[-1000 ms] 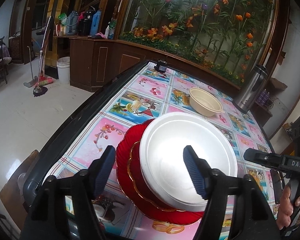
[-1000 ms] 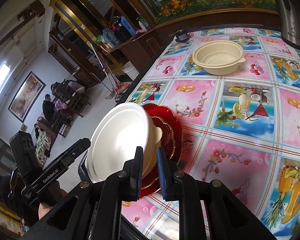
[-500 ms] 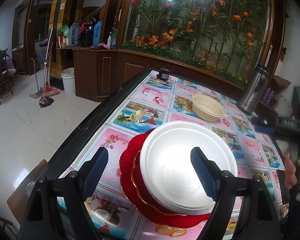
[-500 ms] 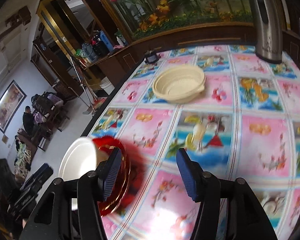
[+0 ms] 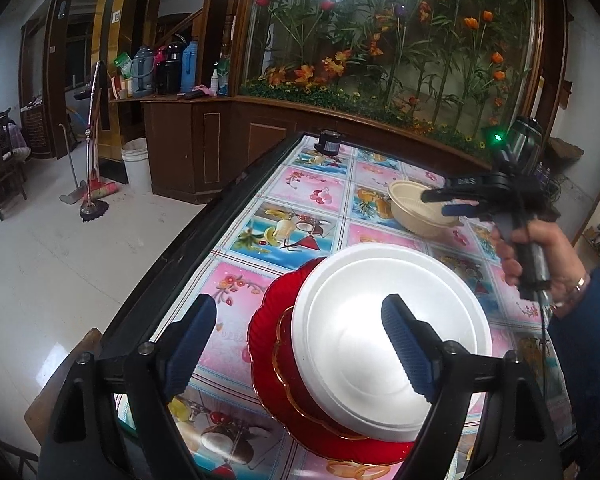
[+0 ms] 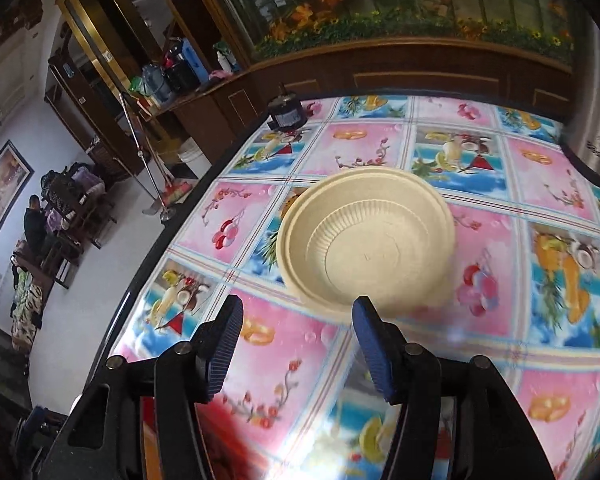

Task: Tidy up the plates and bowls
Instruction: 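Grasp the rim of the loose beige pulp bowl with the right gripper, then lift the beige bowl and carry it over the red plate stack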

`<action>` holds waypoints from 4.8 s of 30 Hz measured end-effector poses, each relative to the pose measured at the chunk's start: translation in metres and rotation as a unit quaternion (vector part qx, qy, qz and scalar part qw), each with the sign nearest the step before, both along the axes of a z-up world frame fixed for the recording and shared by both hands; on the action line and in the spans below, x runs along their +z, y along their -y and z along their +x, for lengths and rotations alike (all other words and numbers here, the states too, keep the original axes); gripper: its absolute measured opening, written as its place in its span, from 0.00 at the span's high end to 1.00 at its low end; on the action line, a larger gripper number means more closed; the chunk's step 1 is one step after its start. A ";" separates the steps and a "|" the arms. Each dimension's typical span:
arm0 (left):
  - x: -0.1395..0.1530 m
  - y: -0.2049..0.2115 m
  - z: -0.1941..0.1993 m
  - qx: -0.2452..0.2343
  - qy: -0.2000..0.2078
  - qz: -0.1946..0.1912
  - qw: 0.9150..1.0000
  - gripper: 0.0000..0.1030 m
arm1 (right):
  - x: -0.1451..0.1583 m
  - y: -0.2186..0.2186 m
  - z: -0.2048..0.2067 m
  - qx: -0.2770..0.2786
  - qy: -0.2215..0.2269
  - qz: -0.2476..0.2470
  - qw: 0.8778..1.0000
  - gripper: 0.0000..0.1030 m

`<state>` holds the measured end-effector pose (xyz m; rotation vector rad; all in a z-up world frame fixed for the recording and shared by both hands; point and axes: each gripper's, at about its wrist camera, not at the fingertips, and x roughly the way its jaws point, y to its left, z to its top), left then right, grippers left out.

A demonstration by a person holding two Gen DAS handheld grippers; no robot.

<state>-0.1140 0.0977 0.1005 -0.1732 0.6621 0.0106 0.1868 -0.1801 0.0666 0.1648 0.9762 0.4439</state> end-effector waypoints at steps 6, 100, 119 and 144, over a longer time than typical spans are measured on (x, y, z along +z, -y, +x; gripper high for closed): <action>-0.002 -0.003 0.007 -0.003 -0.008 0.001 1.000 0.18 | -0.029 -0.012 0.036 0.019 -0.055 -0.016 0.998 0.40; -0.074 0.247 0.061 -0.266 -0.127 0.023 0.955 0.68 | -0.052 0.200 -0.252 -0.159 -0.029 0.147 0.976 0.87; -0.072 0.232 0.022 -0.264 -0.097 0.065 0.957 0.77 | -0.037 0.188 -0.292 -0.173 0.003 0.123 0.977 0.88; -0.044 0.216 0.001 -0.240 -0.031 0.091 0.966 0.78 | -0.013 0.163 -0.308 -0.158 0.043 0.093 0.982 0.87</action>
